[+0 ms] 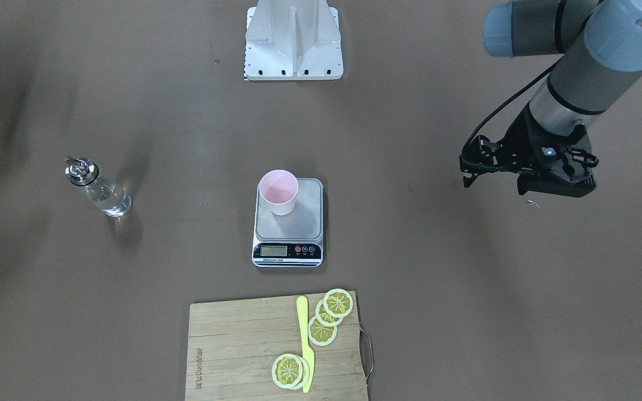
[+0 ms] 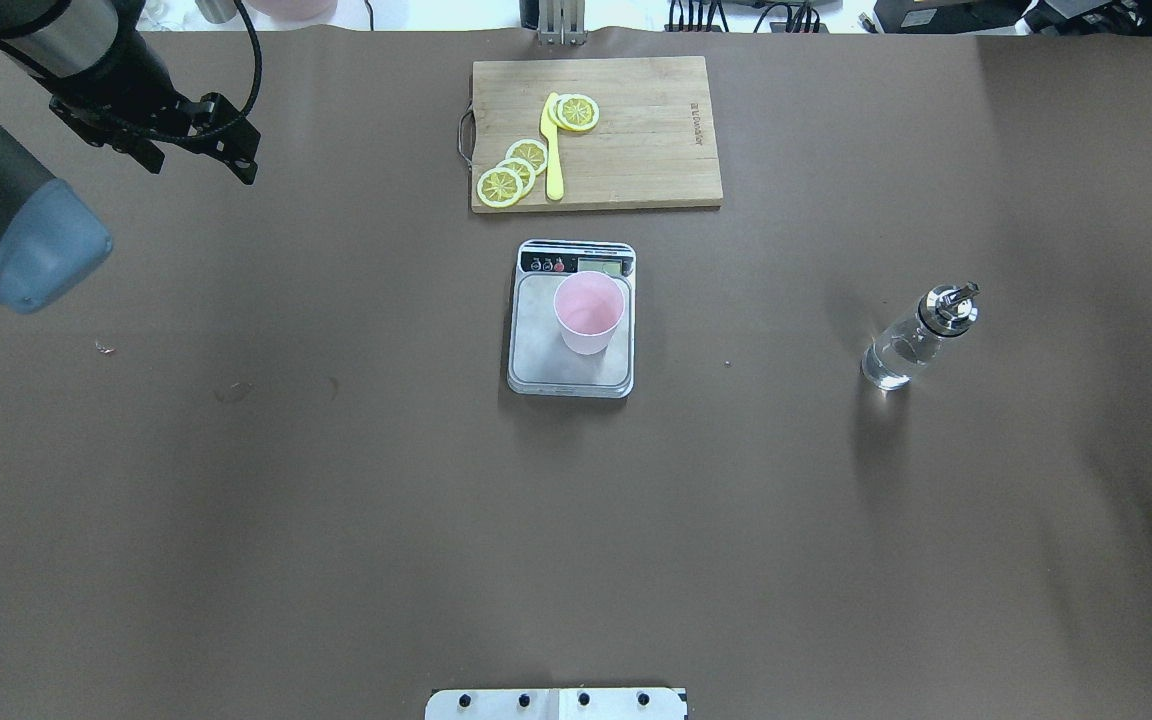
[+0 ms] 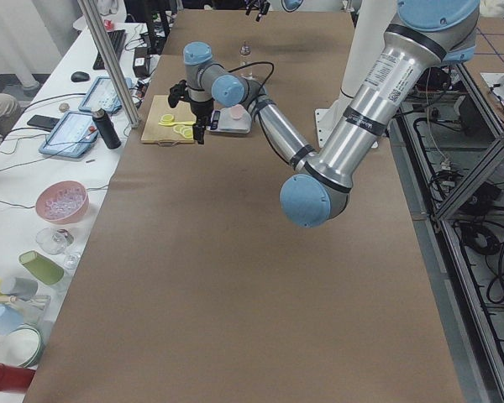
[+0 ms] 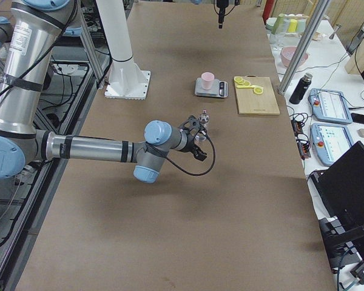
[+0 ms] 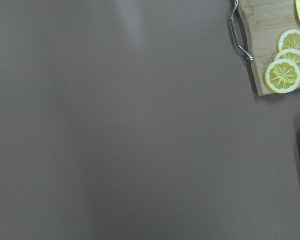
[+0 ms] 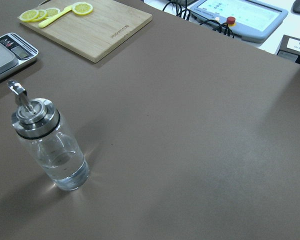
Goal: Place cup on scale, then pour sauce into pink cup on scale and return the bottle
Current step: 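Withdraw the left gripper away from the scale, then move the right gripper in toward the glass sauce bottle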
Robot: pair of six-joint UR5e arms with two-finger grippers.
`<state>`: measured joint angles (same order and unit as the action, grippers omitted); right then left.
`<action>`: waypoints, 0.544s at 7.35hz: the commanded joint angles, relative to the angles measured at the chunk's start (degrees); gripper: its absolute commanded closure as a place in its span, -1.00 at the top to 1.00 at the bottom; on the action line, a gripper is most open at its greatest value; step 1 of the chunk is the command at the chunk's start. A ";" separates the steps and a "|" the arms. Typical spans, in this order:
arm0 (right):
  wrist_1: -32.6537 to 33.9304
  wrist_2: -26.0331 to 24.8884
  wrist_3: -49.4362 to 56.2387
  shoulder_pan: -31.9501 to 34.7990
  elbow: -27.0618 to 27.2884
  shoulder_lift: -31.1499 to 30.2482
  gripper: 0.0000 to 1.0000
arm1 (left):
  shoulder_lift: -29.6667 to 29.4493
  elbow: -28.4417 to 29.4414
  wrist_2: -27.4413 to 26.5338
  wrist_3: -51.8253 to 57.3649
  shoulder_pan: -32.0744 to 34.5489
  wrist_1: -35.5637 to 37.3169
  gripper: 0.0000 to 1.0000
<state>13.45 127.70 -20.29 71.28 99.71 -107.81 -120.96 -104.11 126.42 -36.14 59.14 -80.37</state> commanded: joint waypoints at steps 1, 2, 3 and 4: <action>-4.75 -2.81 -2.10 -1.40 -1.18 0.39 0.96 | 0.02 -0.13 -0.03 0.02 0.01 0.39 0.96; -5.79 -3.16 -3.16 -4.37 -1.01 1.62 0.97 | 0.11 -0.13 0.06 -0.07 0.01 0.39 0.96; -5.89 -3.42 -5.35 -7.53 -0.40 4.07 0.97 | 0.11 -0.05 0.06 0.02 0.10 0.39 0.96; -5.89 -5.25 -9.29 -10.52 0.22 6.36 0.97 | 0.11 -0.05 0.06 0.02 0.10 0.39 0.96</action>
<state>7.82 124.05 -25.54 64.64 99.23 -104.28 -120.87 -104.18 126.46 -36.15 59.20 -80.00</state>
